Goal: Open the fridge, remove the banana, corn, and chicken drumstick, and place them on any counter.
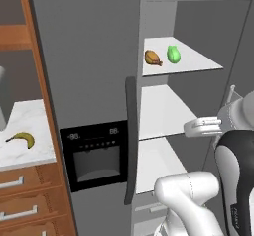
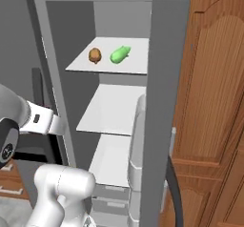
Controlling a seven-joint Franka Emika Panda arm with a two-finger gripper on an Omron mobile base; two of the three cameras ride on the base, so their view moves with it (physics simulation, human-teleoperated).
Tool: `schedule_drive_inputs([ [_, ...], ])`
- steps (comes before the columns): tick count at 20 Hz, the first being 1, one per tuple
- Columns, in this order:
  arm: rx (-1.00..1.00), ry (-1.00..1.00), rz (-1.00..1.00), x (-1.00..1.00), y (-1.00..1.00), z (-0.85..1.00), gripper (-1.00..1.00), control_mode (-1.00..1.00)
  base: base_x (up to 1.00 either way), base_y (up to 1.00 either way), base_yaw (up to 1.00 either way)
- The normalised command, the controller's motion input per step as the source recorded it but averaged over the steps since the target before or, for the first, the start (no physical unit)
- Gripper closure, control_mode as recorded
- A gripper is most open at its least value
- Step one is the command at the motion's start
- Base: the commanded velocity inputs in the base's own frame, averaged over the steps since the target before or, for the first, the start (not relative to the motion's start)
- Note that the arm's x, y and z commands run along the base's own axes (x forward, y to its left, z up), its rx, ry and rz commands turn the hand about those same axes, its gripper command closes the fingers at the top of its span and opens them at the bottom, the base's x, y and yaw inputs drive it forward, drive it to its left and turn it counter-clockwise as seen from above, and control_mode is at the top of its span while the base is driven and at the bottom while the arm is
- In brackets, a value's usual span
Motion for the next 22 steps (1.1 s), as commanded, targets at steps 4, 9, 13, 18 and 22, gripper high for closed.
schedule_drive_inputs([
  [4, 0.0, 0.0, 0.0, 0.0, 0.0, 0.0, -1.0, 1.0, 0.57, -0.37, 0.0],
  [9, 0.0, 0.0, 0.0, 0.0, 0.0, 0.0, -1.0, 1.0, 0.46, -0.23, 0.0],
  [13, 0.0, 0.0, 0.0, 0.0, 0.0, 0.0, -1.0, 1.0, 0.51, 0.0, 0.0],
  [18, 0.0, 0.0, 0.0, 0.0, 0.0, 0.0, -1.0, 1.0, 0.46, 0.0, 0.0],
  [22, 0.01, 0.0, 0.0, 0.4, 0.0, 0.0, -1.0, -1.0, 0.0, 0.0, 0.0],
])
